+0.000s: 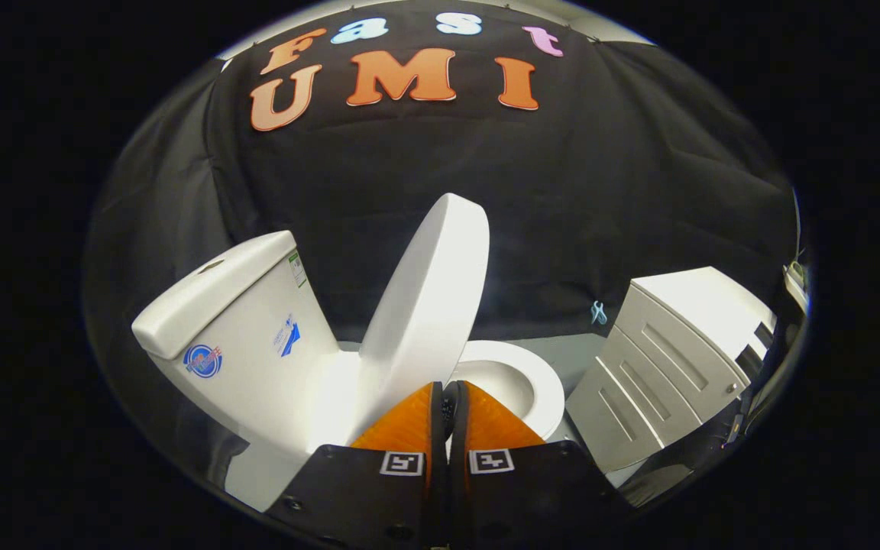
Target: Open the toilet lid.
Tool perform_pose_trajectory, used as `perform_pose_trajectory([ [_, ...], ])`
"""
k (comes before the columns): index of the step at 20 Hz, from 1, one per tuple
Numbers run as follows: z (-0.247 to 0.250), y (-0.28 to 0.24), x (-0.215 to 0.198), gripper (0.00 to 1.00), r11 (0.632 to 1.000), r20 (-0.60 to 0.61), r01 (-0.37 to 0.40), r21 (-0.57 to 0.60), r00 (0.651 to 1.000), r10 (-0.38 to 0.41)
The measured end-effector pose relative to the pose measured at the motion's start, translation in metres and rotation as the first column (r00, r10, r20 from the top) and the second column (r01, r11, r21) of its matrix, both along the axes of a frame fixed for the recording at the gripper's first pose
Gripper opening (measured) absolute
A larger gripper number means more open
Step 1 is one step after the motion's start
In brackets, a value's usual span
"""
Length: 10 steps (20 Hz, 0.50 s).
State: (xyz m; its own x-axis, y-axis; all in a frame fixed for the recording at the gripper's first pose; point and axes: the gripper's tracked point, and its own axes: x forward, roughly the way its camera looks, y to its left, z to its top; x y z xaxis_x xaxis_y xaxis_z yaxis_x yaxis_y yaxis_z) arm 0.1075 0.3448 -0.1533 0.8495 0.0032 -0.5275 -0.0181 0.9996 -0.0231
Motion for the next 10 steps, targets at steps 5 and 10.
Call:
perform_pose_trajectory([
  [5, 0.018, 0.04, -0.003, 0.08, 0.994, 0.051, -0.036, -0.103, 0.998, 0.042],
  [10, 0.031, 0.086, -0.005, 0.08, 0.986, 0.099, -0.066, -0.153, 0.992, 0.082],
])
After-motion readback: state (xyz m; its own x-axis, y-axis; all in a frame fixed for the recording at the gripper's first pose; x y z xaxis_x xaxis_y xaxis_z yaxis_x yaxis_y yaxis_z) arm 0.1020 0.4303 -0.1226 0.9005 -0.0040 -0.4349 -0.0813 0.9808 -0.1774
